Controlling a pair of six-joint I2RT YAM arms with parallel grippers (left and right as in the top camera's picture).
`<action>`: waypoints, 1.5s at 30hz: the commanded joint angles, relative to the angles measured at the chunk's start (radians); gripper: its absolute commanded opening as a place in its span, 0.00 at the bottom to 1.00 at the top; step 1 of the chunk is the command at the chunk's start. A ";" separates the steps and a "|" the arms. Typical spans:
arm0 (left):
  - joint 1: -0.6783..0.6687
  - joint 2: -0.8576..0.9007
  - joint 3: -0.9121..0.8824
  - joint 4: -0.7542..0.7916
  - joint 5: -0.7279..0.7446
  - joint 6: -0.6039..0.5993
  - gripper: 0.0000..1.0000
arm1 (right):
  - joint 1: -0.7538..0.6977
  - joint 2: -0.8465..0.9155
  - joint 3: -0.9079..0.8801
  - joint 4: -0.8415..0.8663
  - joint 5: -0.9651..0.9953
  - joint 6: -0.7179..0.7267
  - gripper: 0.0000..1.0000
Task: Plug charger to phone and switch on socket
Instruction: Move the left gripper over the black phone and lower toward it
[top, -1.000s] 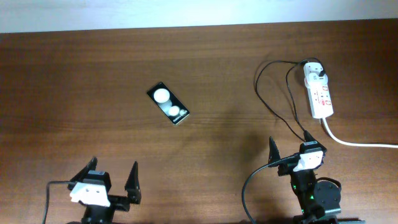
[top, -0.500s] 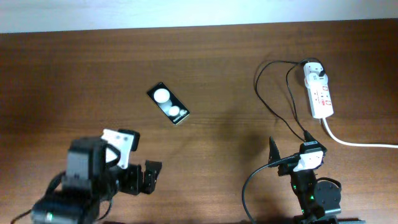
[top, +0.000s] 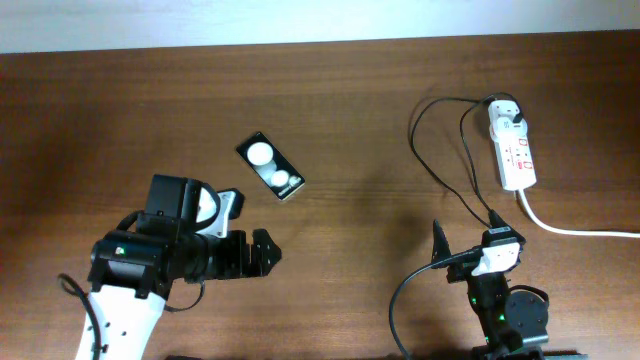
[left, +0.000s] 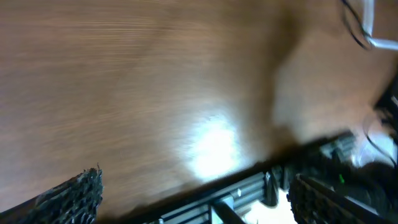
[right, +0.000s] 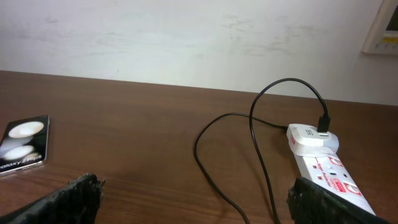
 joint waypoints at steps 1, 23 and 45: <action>0.003 0.003 0.027 0.016 -0.249 -0.279 0.99 | -0.008 -0.007 -0.007 -0.001 -0.009 0.004 0.99; 0.000 0.505 0.697 -0.095 -0.530 -0.441 1.00 | -0.008 -0.007 -0.007 -0.002 -0.010 0.004 0.99; 0.000 0.552 0.713 -0.098 -0.566 -0.460 0.99 | -0.008 -0.007 -0.007 -0.001 -0.009 0.004 0.99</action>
